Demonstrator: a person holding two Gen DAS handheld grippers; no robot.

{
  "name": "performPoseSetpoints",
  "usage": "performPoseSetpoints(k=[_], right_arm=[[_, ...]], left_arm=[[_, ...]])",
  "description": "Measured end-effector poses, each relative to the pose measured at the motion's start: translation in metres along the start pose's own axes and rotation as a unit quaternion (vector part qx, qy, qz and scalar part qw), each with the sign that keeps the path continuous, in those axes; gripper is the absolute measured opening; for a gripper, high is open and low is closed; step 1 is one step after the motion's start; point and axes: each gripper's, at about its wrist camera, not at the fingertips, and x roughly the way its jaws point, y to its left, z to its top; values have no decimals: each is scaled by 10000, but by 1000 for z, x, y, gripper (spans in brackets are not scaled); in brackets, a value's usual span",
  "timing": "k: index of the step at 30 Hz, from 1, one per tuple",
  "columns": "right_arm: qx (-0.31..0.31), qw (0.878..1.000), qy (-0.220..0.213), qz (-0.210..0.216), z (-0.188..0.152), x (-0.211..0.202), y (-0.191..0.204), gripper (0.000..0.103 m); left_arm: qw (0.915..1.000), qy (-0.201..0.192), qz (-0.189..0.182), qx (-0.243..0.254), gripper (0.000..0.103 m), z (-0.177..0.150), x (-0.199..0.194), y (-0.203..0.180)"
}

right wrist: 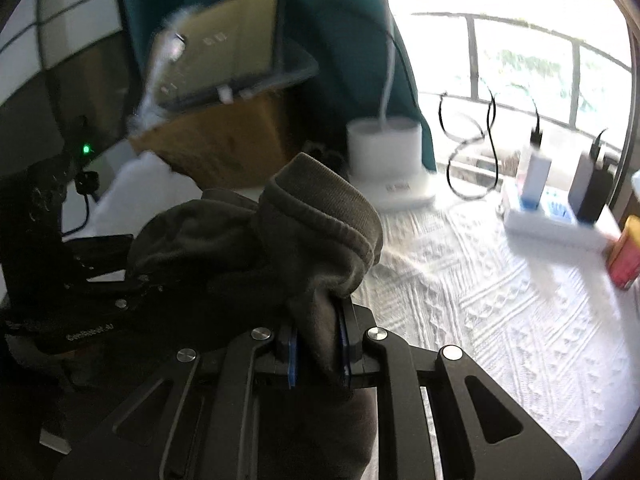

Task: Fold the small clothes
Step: 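Lower the shirt beside the white cloth and open the right tool, then open the left tool and release the shirt onto the table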

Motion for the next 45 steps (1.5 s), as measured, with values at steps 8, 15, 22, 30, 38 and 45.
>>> performPoseSetpoints(k=[8,15,22,30,38,45], right_arm=[[902,9956,220,-83,-11,27,-46,36],[1323,9904,237,-317,-12,27,-69,37],[1637,9838,126,-727,-17,18,-85,37],[1495,9841,155,-948,-25,5,-82,37],[1619,9796,59,-1190,-47,-30,-83,37],[1509,9844,130,-890,-67,-45,-61,37]], left_arm=[[9972,528,62,-525,26,2,26,20],[9966,363,381,-636,27,17,28,36],[9928,505,839,-683,27,21,39,46],[9909,451,1240,-258,27,21,30,34],[9944,245,1006,-224,28,18,-11,19],[9963,510,689,-66,34,-10,-25,-9]])
